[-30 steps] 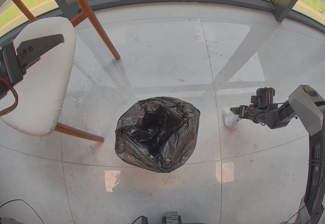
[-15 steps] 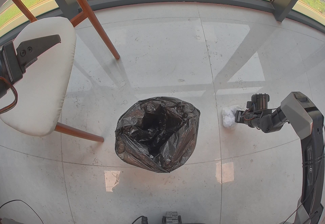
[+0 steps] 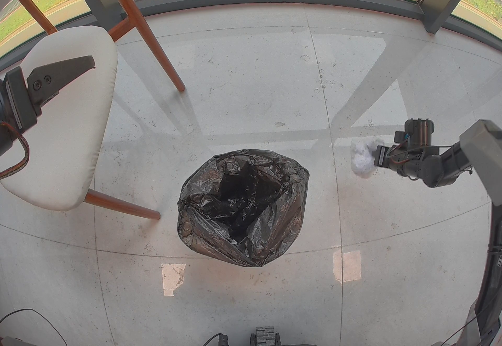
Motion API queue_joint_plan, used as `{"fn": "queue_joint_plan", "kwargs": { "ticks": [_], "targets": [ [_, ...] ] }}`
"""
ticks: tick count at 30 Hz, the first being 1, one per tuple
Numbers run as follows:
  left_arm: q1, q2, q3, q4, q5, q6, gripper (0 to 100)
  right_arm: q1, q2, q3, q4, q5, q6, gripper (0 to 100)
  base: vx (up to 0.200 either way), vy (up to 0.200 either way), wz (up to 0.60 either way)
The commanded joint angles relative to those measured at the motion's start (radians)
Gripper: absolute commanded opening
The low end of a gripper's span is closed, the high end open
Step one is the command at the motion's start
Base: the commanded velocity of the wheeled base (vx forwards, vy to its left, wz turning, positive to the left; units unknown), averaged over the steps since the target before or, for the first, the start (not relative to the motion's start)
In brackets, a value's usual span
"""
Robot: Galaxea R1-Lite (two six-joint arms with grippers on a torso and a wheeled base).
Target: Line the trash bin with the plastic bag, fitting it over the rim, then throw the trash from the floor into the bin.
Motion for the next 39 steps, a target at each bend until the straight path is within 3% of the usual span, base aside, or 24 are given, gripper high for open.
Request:
{"fn": "queue_joint_plan", "kwargs": {
  "ticks": [1, 10, 22, 28, 39],
  "targets": [
    [0.014, -0.005, 0.025, -0.017, 0.000, 0.003, 100, 0.041, -0.419, 0.216, 0.024, 0.041, 0.023, 0, 0.000, 0.000, 0.00],
    [0.035, -0.005, 0.042, -0.037, -0.004, 0.063, 100, 0.241, -0.698, 0.286, 0.236, 0.044, 0.202, 0, 0.000, 0.000, 0.00],
    [0.041, -0.002, 0.039, -0.067, -0.006, 0.064, 100, 0.486, -0.722, 0.375, 0.239, 0.038, 0.193, 0, 0.000, 0.000, 0.00],
    [0.044, 0.001, 0.037, -0.068, -0.006, 0.064, 100, 0.621, -0.617, 0.334, 0.233, 0.038, 0.175, 0, 0.000, 0.000, 0.00],
    [0.047, 0.004, 0.037, -0.068, -0.006, 0.066, 100, 0.647, -0.420, 0.145, 0.230, 0.018, 0.153, 0, 0.000, 0.000, 0.00]
  ]
}}
